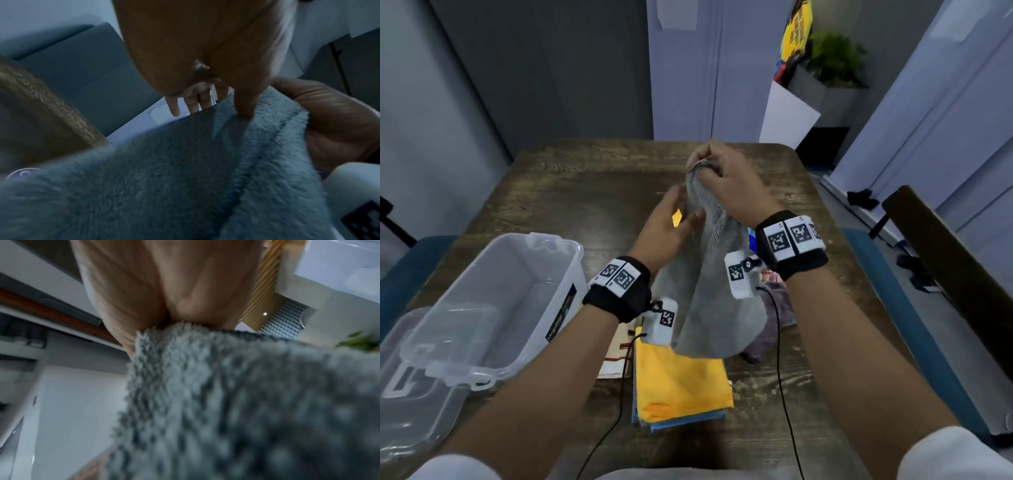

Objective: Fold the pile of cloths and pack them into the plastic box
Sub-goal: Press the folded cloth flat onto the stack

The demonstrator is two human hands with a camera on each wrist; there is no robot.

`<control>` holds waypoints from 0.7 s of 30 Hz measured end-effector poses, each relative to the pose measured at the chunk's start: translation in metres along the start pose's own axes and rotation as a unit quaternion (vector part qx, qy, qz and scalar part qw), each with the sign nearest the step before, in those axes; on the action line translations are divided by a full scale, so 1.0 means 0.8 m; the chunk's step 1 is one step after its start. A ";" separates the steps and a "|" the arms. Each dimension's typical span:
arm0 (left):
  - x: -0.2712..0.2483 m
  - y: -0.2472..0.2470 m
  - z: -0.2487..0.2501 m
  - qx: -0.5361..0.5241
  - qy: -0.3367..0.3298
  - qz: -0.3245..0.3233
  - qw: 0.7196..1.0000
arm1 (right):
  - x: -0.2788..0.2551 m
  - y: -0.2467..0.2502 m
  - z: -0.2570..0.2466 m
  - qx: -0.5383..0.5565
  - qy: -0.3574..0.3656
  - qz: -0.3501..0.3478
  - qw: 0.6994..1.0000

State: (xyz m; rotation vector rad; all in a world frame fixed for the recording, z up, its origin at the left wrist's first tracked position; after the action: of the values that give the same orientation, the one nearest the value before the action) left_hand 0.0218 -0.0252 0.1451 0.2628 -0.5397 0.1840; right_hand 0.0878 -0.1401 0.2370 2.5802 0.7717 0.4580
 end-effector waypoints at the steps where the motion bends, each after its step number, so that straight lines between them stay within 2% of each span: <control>1: -0.002 -0.002 0.003 -0.016 0.006 -0.009 1.000 | -0.001 0.000 -0.005 -0.011 0.006 -0.003 1.000; 3: -0.007 -0.004 0.006 -0.053 0.019 -0.015 0.998 | -0.003 0.002 -0.011 -0.028 0.021 0.002 0.999; 6: -0.010 -0.002 0.008 -0.047 0.013 0.015 0.999 | -0.005 0.005 -0.016 -0.070 0.037 0.028 0.996; 8: -0.009 0.001 0.003 -0.024 0.011 0.031 0.999 | -0.006 0.004 -0.016 -0.088 0.042 0.049 0.994; 12: -0.009 0.007 -0.017 0.074 0.020 0.022 0.997 | -0.009 0.004 -0.015 -0.121 0.050 0.095 0.987; 18: -0.043 0.032 -0.078 0.214 0.063 -0.029 0.974 | -0.024 0.032 -0.023 -0.072 0.066 0.206 0.974; 21: -0.062 0.038 -0.104 0.253 0.062 -0.084 0.962 | -0.031 0.046 -0.023 -0.046 0.073 0.259 0.962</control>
State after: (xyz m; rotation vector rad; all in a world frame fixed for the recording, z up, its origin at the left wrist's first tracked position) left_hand 0.0124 0.0231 0.0561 0.7886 -0.3352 0.1698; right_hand 0.0766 -0.1775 0.2653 2.6624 0.0957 0.8249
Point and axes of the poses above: each hand's wrist, its own x-axis towards the middle knuckle, its own y-axis out of the back of the hand, z = x × y, the point moved 4 cm from there along x, towards the middle knuckle, and after that the axes turned 14 degrees about -y, right-handed, at the moved point
